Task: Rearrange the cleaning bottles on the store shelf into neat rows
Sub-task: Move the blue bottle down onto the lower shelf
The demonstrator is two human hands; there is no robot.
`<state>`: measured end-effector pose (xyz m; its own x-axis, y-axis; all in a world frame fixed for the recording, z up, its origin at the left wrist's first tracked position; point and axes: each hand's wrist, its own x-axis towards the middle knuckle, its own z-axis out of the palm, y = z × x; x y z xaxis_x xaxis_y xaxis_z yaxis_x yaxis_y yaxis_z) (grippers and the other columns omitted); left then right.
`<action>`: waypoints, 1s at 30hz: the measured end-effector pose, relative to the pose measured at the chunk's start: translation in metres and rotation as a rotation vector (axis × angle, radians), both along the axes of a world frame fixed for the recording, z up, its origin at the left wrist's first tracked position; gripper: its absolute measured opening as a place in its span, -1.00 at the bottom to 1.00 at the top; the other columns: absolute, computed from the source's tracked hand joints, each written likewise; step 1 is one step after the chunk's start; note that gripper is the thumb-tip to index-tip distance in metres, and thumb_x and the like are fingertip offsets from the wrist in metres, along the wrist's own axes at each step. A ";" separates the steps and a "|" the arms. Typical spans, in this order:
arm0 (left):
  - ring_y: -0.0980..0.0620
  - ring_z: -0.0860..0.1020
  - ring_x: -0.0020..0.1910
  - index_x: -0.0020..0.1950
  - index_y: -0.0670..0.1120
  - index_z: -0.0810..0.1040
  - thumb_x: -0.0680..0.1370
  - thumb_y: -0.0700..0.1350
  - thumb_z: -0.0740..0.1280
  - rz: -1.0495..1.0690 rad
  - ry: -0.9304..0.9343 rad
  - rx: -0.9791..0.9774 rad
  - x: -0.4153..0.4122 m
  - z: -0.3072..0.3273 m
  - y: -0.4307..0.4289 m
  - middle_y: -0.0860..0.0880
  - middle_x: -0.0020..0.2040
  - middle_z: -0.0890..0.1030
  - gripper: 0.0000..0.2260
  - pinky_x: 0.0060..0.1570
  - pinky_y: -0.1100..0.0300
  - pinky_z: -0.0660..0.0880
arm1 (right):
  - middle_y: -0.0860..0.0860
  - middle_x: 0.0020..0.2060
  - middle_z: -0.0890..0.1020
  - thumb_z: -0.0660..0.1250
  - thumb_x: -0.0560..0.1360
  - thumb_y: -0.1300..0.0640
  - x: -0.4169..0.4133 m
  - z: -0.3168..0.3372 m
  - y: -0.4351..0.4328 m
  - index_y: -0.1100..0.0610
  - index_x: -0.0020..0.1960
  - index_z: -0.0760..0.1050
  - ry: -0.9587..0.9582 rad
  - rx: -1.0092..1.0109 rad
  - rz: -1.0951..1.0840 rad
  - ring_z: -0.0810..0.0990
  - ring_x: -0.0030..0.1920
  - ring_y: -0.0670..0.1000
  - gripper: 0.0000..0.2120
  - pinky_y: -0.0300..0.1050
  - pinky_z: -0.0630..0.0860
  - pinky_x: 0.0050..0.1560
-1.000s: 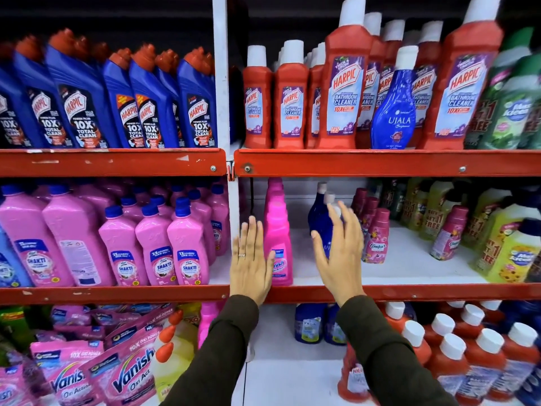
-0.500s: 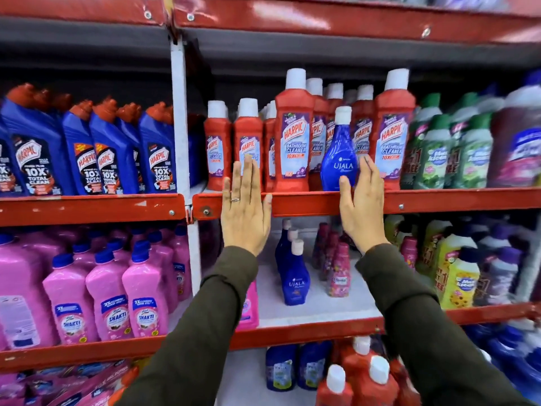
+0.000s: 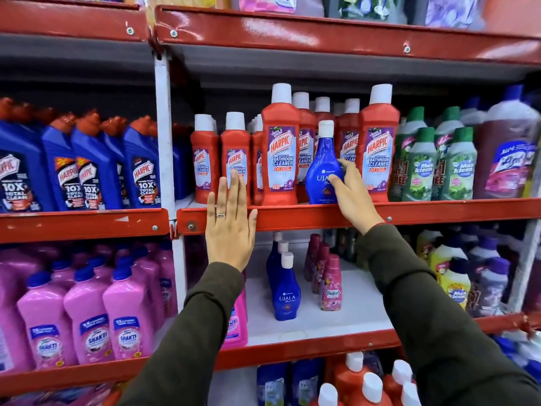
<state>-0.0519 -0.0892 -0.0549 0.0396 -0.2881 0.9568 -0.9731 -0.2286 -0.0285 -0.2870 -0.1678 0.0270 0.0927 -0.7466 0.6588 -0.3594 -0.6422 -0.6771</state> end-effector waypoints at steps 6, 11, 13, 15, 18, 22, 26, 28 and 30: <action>-0.08 -0.06 0.64 0.65 -0.17 -0.03 0.72 0.05 -0.06 0.018 -0.004 -0.003 -0.002 0.001 0.001 -0.10 0.67 -0.01 -0.46 0.61 0.00 -0.18 | 0.14 0.41 0.48 0.17 0.68 0.14 -0.003 0.003 0.004 0.14 0.48 0.30 -0.136 0.017 0.100 0.50 0.39 0.10 -0.62 0.09 0.46 0.42; -0.03 -0.14 0.63 0.65 -0.17 -0.03 0.72 0.05 -0.05 0.024 -0.010 -0.006 -0.001 0.000 0.001 -0.09 0.67 -0.04 -0.45 0.61 0.00 -0.20 | 0.10 0.42 0.45 0.16 0.68 0.13 -0.004 0.013 0.015 0.11 0.47 0.29 -0.206 -0.047 0.148 0.49 0.39 0.07 -0.63 0.03 0.50 0.37; -0.06 -0.11 0.64 0.65 -0.17 -0.04 0.72 0.05 -0.07 0.017 -0.010 0.003 0.000 0.000 0.000 -0.09 0.67 -0.05 -0.45 0.61 0.00 -0.17 | 0.10 0.41 0.45 0.17 0.68 0.13 -0.003 0.016 0.020 0.12 0.48 0.29 -0.222 -0.060 0.160 0.50 0.35 0.05 -0.63 -0.13 0.53 0.26; -0.09 -0.06 0.65 0.65 -0.16 -0.05 0.72 0.05 -0.07 0.001 -0.004 0.011 0.000 0.000 0.000 -0.09 0.67 -0.03 -0.46 0.61 -0.01 -0.16 | 0.07 0.40 0.47 0.17 0.68 0.12 -0.003 0.016 0.027 0.10 0.48 0.29 -0.232 -0.059 0.187 0.52 0.32 0.02 -0.63 -0.21 0.54 0.18; -0.10 -0.03 0.65 0.65 -0.17 -0.04 0.72 0.04 -0.07 -0.030 -0.005 0.011 0.001 0.001 0.002 -0.10 0.67 -0.03 -0.46 0.61 0.00 -0.17 | 0.05 0.39 0.48 0.18 0.68 0.12 -0.003 0.006 0.036 0.09 0.47 0.31 -0.247 -0.054 0.244 0.51 0.35 0.02 -0.63 -0.13 0.52 0.28; -0.08 -0.04 0.65 0.65 -0.17 -0.03 0.71 0.02 -0.05 -0.067 0.019 -0.029 0.002 -0.013 0.008 -0.06 0.66 -0.11 -0.46 0.61 0.02 -0.20 | -0.02 0.34 0.52 0.21 0.66 0.11 -0.005 -0.024 0.051 0.07 0.45 0.33 -0.268 -0.036 0.303 0.55 0.26 -0.12 -0.63 -0.41 0.51 0.07; -0.04 -0.12 0.65 0.65 -0.16 -0.09 0.70 0.01 -0.04 -0.104 0.047 -0.036 0.001 -0.048 0.014 -0.06 0.66 -0.14 -0.44 0.60 0.01 -0.20 | -0.06 0.40 0.50 0.24 0.65 0.06 -0.004 -0.074 0.064 -0.02 0.48 0.33 -0.253 0.005 0.341 0.51 0.37 -0.12 -0.60 -0.20 0.47 0.32; -0.03 -0.15 0.64 0.65 -0.15 -0.13 0.69 0.01 -0.02 -0.115 0.071 -0.019 0.001 -0.071 0.017 -0.08 0.66 -0.12 -0.42 0.61 0.01 -0.20 | -0.09 0.40 0.49 0.24 0.65 0.07 -0.002 -0.104 0.068 -0.03 0.49 0.34 -0.235 0.016 0.342 0.47 0.41 -0.15 -0.59 -0.21 0.40 0.38; -0.03 -0.18 0.64 0.64 -0.15 -0.14 0.69 0.01 0.00 -0.120 0.112 0.004 0.001 -0.096 0.020 -0.10 0.65 -0.07 -0.41 0.60 0.01 -0.22 | -0.12 0.37 0.51 0.23 0.65 0.08 0.002 -0.137 0.071 -0.02 0.47 0.36 -0.224 0.037 0.333 0.48 0.38 -0.17 -0.61 -0.20 0.38 0.39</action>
<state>-0.0510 -0.0689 -0.1508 0.1111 -0.3006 0.9473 -0.9906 -0.1102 0.0812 -0.2854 -0.0968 -0.1100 0.1913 -0.7232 0.6636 0.0234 -0.6725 -0.7397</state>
